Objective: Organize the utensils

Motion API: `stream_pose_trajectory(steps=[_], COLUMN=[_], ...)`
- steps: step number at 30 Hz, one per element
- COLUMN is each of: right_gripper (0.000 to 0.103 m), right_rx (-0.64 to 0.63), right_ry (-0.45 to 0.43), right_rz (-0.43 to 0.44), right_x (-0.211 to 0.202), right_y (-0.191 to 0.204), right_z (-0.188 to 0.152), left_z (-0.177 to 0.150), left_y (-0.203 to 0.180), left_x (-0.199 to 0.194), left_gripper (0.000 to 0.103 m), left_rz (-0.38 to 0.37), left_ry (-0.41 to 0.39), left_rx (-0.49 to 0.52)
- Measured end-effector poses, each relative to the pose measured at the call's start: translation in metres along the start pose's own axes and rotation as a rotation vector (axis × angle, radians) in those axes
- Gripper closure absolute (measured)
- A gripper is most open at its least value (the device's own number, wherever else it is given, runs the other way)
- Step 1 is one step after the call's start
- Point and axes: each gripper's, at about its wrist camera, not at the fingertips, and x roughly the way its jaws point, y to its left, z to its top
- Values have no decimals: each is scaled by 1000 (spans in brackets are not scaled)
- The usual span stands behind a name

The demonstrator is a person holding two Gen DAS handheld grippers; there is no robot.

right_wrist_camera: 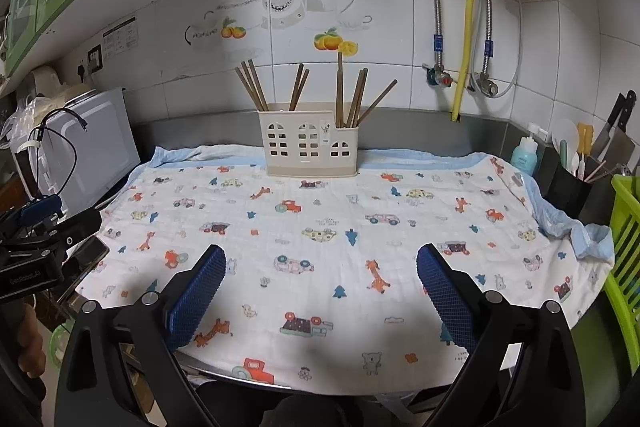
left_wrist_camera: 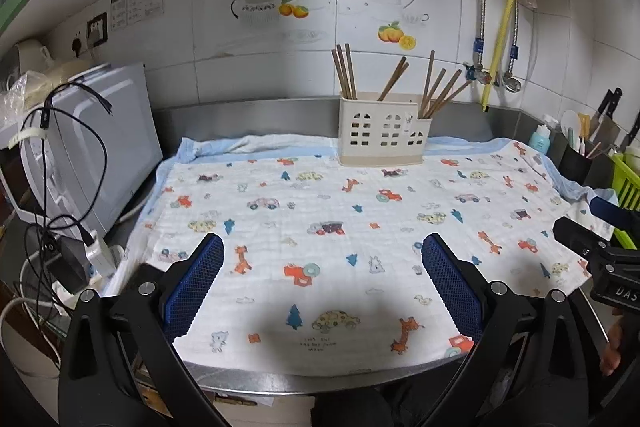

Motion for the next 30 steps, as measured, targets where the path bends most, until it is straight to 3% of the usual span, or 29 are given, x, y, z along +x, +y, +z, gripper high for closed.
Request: stream_pose_trajectory(steps=[30], right_gripper=[9], right_rx=[-7], right_ry=[12], right_rz=[9], right_x=[-7], right_y=[7], right_z=[-13], left_z=[-15], left_y=[-2], left_x=[-6], left_gripper=[5], left_rz=[14], left_ry=[14], left_rx=[-22])
